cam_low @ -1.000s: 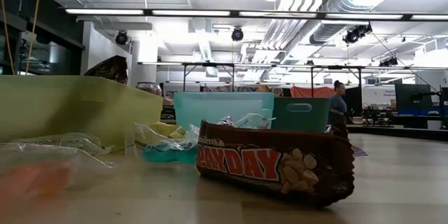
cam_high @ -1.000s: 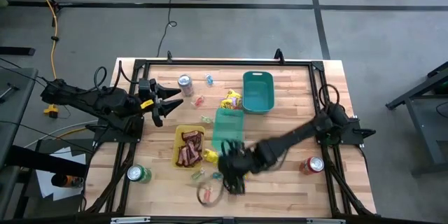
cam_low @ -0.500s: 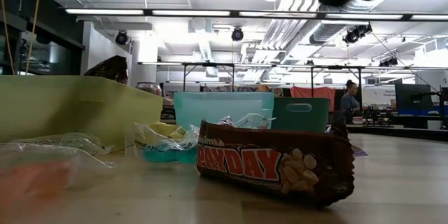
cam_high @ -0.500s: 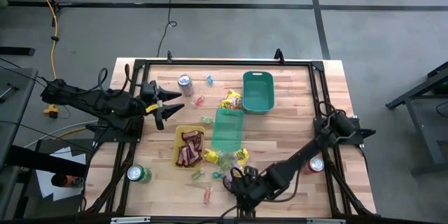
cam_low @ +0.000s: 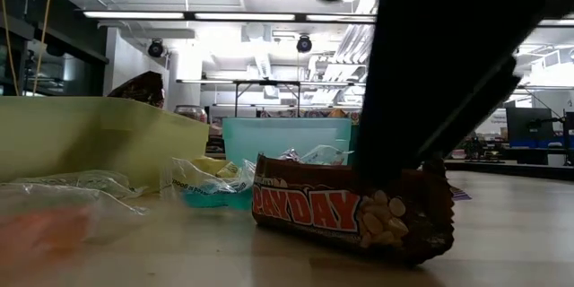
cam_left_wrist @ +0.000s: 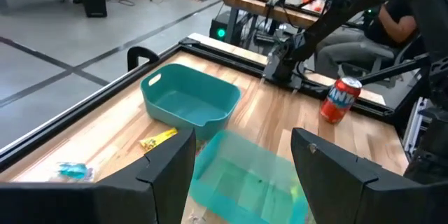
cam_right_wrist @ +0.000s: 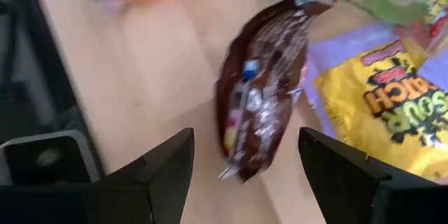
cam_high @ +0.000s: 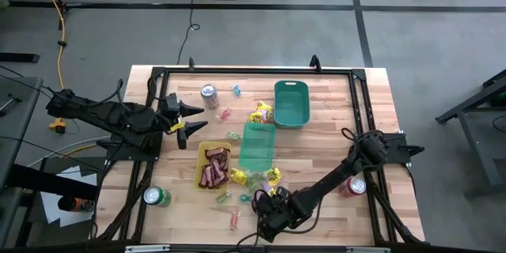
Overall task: Sort candy
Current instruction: Put the brown chocolate bar into the yellow bin
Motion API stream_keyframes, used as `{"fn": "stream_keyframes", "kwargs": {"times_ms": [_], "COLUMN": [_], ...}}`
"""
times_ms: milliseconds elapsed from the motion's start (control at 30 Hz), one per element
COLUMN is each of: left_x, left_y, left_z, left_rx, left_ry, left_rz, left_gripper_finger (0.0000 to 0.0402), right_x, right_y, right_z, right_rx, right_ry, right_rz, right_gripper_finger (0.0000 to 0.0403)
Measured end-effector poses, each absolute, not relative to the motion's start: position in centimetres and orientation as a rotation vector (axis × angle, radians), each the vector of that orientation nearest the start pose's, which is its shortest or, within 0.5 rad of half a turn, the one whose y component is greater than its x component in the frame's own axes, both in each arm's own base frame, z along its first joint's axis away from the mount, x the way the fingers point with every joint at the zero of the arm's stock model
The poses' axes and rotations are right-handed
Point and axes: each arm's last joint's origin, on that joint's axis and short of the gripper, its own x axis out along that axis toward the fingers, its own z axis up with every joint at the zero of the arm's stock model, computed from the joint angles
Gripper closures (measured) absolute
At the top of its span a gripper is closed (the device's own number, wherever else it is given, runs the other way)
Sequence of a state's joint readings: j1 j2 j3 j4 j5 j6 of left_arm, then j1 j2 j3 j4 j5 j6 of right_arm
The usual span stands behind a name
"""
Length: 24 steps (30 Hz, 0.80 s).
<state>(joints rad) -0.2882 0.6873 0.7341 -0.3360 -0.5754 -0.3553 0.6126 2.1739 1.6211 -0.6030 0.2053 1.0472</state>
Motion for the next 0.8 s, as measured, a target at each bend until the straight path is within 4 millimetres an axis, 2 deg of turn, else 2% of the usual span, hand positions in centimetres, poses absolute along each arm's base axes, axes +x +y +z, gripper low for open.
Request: {"fn": "stream_keyframes", "kwargs": {"times_ms": [200,300,433,567,633,800], "left_x": [14.5,14.5,14.5,14.5,14.5,14.5], "left_y": [-2.6,-2.6,-2.6,-2.6,-2.6,-2.6], "left_z": [31.6,31.6,31.6,31.6,31.6,31.6], "left_rx": [-0.23,-0.231,-0.231,-0.231,-0.231,-0.231], "left_ry": [0.209,0.209,0.208,0.208,0.208,0.207], "left_rz": [0.327,0.328,0.328,0.328,0.328,0.327], "left_gripper_finger": [0.0179,0.0179,0.0179,0.0179,0.0179,0.0179], "right_x": [37.7,37.6,37.3,37.2,37.1,36.5], "right_y": [24.6,24.8,25.2,25.9,26.3,25.9], "right_z": [14.4,14.4,14.4,14.7,15.5,20.3], "right_rx": [0.489,0.495,0.518,0.579,0.6,0.621], "right_ry": [1.133,1.147,1.185,1.185,1.154,1.012], "right_rz": [-0.245,-0.229,-0.19,-0.16,-0.127,-0.1], "right_gripper_finger": [0.0155,0.0177,0.0248,0.0361,0.0387,0.0383]}}
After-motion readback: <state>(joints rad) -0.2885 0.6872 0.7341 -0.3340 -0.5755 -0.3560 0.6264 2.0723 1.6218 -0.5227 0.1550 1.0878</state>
